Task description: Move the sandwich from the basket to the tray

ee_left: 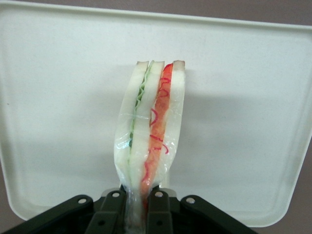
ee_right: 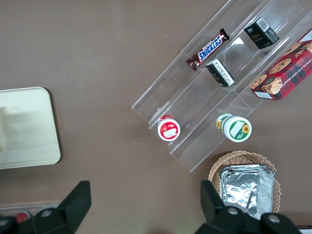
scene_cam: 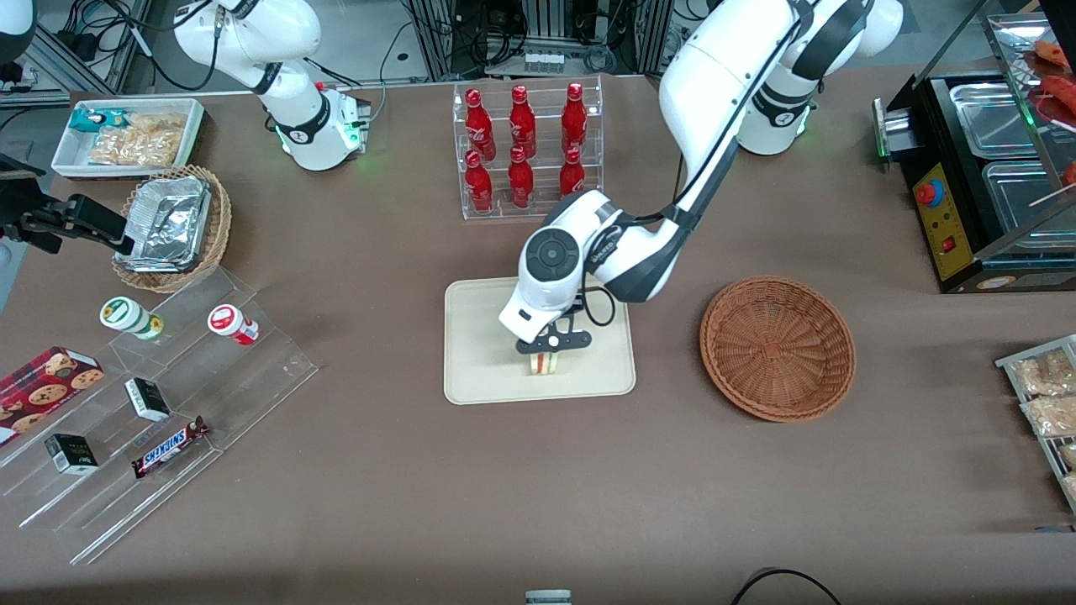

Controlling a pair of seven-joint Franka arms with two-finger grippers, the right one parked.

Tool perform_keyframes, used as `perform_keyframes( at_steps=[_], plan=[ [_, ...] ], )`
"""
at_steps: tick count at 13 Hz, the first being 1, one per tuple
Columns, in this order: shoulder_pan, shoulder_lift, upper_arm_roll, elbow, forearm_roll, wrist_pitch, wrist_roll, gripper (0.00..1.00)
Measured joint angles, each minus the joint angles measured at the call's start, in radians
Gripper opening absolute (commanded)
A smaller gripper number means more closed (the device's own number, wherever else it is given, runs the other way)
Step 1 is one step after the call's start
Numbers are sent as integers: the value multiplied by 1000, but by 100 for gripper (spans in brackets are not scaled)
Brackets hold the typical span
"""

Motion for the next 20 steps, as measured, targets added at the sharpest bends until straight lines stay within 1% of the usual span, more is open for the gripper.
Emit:
perform_keyframes(
  at_steps=[1, 2, 8, 10, 13, 15, 16, 18, 20],
  plan=[
    [-2, 7, 0, 6, 0, 0, 0, 49],
    [-3, 13, 0, 10, 0, 2, -1, 99],
    [-1, 9, 10, 33, 0, 10, -3, 100],
    [4, -30, 34, 50, 0, -66, -4, 100],
    [27, -121, 89, 46, 1, -201, -4, 100],
    [63, -171, 126, 28, 2, -312, -3, 100],
    [92, -186, 134, 19, 3, -339, -1, 100],
    [162, -200, 137, 3, 3, -350, 53, 100],
    [219, -227, 140, -39, 3, -350, 150, 100]
  ],
)
